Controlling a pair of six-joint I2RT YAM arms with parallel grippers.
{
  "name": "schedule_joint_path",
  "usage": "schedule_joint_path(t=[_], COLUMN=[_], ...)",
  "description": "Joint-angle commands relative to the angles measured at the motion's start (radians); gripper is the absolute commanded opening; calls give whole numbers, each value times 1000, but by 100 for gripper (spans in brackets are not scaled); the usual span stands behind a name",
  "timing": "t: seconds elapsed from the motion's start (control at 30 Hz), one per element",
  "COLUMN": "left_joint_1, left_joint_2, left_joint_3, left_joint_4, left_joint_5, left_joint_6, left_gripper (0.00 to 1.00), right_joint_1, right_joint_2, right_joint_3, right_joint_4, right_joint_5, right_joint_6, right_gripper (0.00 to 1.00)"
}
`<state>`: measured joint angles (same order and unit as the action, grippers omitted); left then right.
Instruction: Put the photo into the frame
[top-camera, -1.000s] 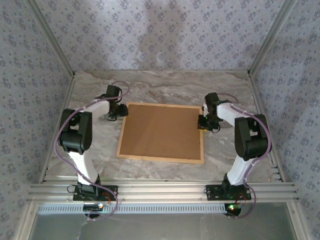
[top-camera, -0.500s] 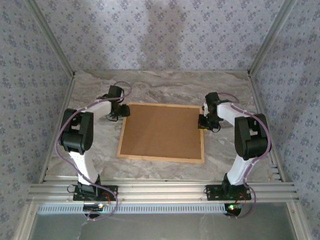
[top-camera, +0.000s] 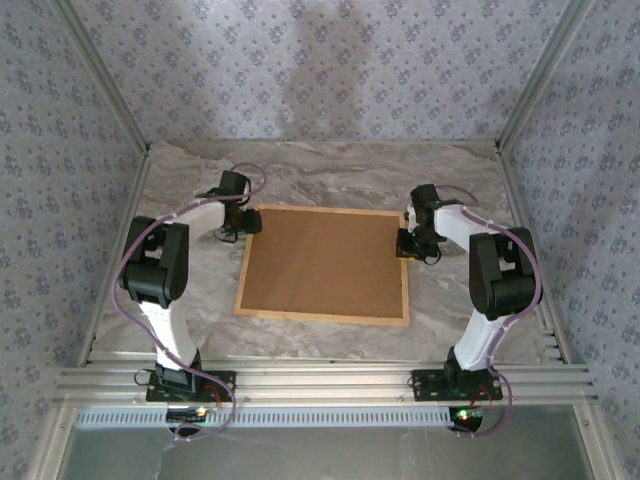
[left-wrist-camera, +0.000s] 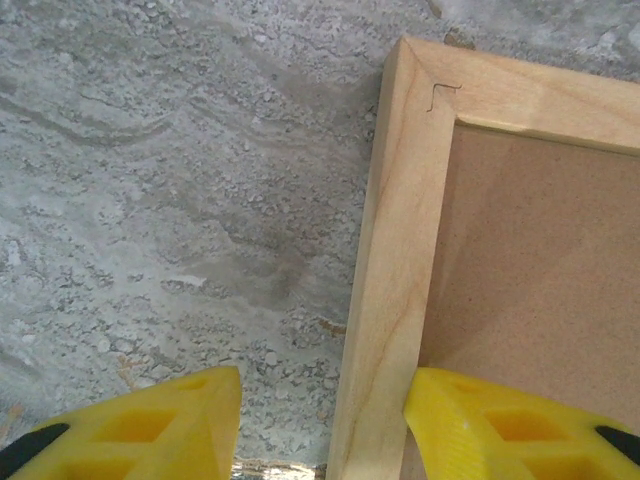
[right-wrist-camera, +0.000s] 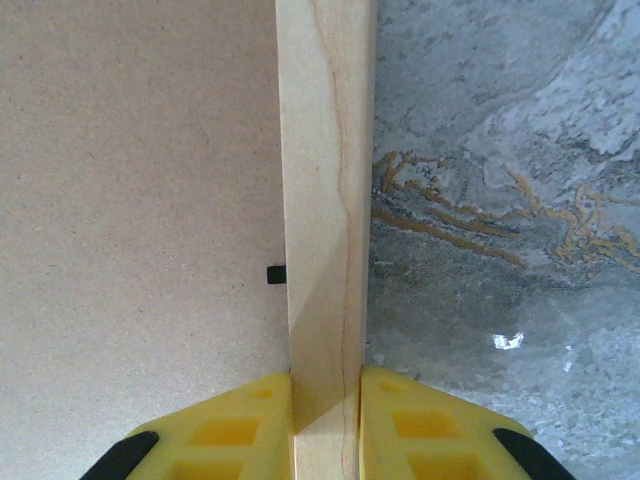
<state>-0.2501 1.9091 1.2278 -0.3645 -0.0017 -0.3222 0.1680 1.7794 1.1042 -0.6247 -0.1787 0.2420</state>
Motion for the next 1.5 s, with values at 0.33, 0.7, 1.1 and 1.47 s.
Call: schedule_joint_path(t=[0.33, 0.7, 1.1, 1.47], left_joint_1=[-51, -67, -94, -119], left_joint_2=[94, 113, 153, 160], left_joint_3=[-7, 23, 91, 109], left_joint_4=[-73, -120, -197, -216], left_joint_5=[62, 68, 37, -12], left_joint_6=[38, 54, 90, 97], left_gripper=[57, 62, 65, 65], right_joint_1=[6, 8, 9, 11], right_joint_2=[20, 19, 23, 15], right_joint_3=[13, 6, 11, 11], right_joint_4=[-10, -4, -4, -4], right_joint_5=[35, 35, 32, 34], right_joint_6=[-13, -12, -14, -14], right_gripper=[21, 21, 21, 21])
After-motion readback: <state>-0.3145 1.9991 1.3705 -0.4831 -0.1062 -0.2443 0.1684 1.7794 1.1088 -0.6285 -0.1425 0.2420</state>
